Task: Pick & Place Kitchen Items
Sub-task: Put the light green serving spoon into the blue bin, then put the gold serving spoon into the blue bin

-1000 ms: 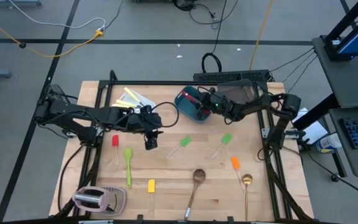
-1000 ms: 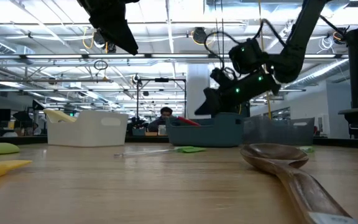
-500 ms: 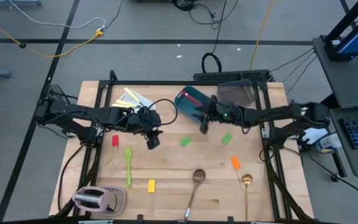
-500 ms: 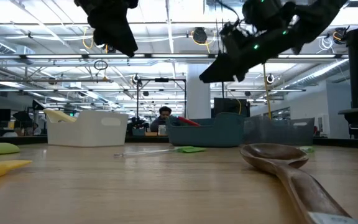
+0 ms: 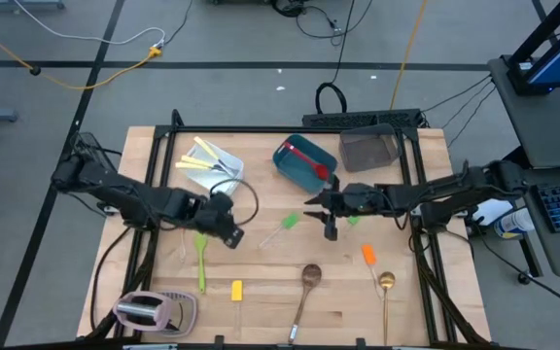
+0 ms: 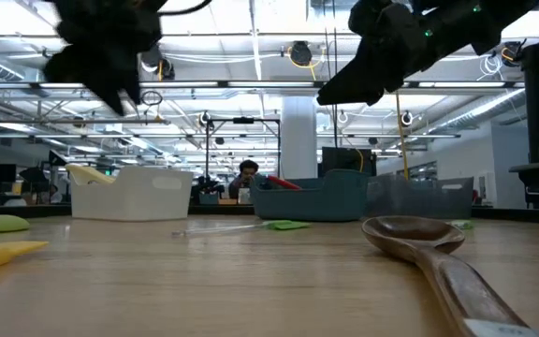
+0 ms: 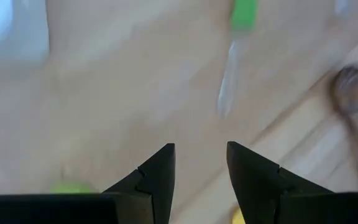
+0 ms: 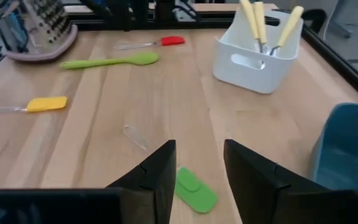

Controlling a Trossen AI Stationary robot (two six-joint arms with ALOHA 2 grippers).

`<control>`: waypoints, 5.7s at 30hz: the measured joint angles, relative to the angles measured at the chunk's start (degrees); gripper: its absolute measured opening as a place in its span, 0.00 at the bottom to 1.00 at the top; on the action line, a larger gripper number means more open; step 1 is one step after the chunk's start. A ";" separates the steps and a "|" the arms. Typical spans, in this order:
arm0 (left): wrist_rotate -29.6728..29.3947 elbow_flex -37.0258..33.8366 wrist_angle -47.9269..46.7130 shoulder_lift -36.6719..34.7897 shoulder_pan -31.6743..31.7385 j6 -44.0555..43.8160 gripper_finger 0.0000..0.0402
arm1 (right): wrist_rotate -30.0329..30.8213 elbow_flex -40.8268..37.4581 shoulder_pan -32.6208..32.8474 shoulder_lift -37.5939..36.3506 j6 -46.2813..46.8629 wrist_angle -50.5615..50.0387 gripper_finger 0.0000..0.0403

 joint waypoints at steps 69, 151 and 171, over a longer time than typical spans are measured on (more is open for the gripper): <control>-6.19 -14.23 14.86 7.63 -11.86 -29.01 0.02 | 0.13 0.00 0.83 0.02 -4.33 2.97 0.29; -20.39 17.93 47.24 41.23 30.64 140.87 0.22 | 0.07 -5.94 0.83 0.02 6.67 7.12 0.29; -19.63 17.94 36.74 24.43 24.74 99.51 0.35 | 0.24 -7.72 4.45 -6.56 10.10 10.33 0.25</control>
